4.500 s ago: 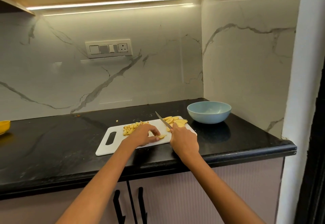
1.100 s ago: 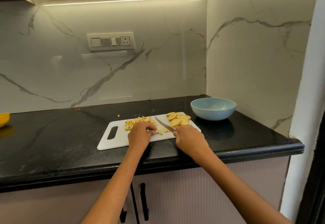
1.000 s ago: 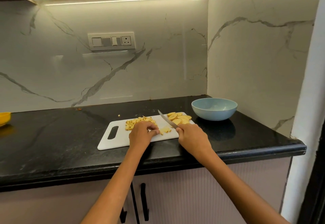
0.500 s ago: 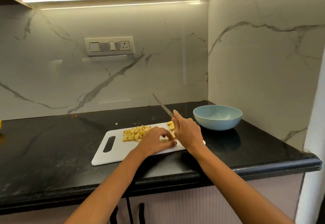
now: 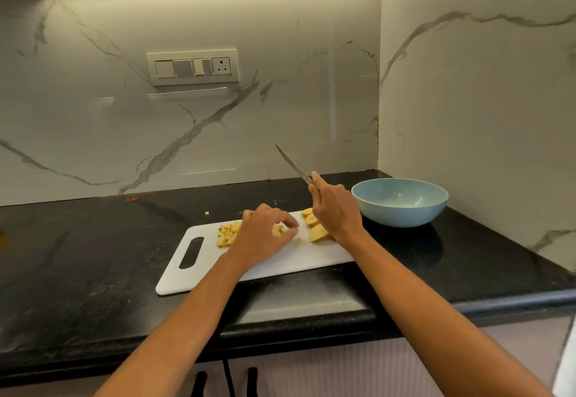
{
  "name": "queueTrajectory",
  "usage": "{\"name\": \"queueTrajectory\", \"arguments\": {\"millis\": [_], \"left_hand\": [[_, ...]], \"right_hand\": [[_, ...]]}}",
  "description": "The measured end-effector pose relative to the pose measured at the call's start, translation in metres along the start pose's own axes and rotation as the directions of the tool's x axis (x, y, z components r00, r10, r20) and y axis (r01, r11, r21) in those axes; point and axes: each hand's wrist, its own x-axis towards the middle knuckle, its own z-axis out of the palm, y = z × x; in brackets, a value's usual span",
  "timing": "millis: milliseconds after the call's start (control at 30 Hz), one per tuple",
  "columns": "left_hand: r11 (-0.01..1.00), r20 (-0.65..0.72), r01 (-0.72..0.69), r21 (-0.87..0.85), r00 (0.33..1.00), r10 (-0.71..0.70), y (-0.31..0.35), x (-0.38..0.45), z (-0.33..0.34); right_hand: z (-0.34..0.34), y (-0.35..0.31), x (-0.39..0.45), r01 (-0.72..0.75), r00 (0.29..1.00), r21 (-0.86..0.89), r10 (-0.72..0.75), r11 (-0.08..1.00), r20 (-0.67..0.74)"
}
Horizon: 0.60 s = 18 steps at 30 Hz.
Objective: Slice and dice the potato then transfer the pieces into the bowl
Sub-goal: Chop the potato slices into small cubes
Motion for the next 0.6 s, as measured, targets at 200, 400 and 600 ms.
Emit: {"name": "queueTrajectory", "arguments": {"millis": [200,400,600], "left_hand": [[0.998,0.172,0.015,0.054,0.985,-0.024,0.007,0.009,0.000],[0.972,-0.039,0.229,0.044,0.973,-0.227,-0.021,0.002,-0.022],[0.918,0.114,0.255,-0.305,0.966,-0.230,-0.029,-0.006,-0.043]], "right_hand": [[0.001,0.002,0.001,0.012,1.000,0.009,-0.012,1.000,-0.007],[0.000,0.005,0.000,0.001,1.000,0.022,-0.001,1.000,-0.020],[-0.002,0.008,-0.003,-0.019,0.999,0.031,0.021,0.999,-0.043]]}}
